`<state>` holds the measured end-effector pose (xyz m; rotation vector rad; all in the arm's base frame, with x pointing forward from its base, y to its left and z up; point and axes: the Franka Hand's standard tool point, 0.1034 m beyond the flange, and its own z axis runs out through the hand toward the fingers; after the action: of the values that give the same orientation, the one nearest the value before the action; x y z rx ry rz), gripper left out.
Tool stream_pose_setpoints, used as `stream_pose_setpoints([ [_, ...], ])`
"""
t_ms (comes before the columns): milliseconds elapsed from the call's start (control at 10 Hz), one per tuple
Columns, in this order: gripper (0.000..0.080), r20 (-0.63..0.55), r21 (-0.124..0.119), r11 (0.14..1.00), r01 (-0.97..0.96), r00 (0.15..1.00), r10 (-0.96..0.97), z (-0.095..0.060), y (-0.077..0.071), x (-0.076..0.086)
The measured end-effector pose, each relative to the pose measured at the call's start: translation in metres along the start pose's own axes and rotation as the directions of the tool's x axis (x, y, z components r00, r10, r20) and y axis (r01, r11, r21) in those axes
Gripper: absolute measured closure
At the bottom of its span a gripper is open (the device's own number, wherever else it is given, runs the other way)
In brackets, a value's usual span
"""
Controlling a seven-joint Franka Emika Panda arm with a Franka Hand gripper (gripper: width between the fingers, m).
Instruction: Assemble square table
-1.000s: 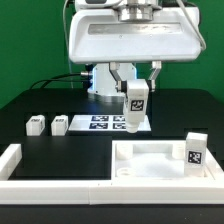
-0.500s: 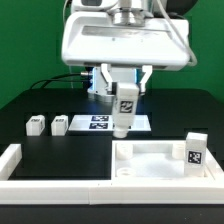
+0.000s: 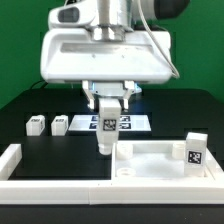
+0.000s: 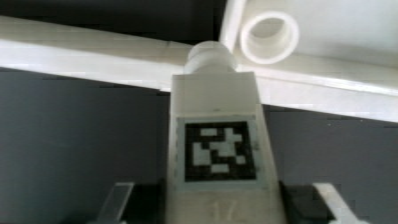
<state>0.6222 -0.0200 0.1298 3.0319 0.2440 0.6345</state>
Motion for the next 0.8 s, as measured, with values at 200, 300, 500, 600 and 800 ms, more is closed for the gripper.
stream_pose_setpoints([
  [200,0.0509,-0.006,-0.002,1.0,-0.01,1.0,0.01,0.01,-0.014,-0.002],
  [300,0.0509,-0.001,0.001,1.0,-0.008,1.0,0.008,0.014,-0.019,-0.004],
  [500,0.0509,-0.003,0.001,1.0,-0.002,1.0,0.002,0.021,-0.025,-0.009],
  [600,0.0509,-0.001,0.003,1.0,-0.008,1.0,0.008,0.025,-0.029,-0.011],
  [800,0.0508,-0.003,0.001,1.0,-0.008,1.0,0.008,0.029,-0.03,-0.01],
])
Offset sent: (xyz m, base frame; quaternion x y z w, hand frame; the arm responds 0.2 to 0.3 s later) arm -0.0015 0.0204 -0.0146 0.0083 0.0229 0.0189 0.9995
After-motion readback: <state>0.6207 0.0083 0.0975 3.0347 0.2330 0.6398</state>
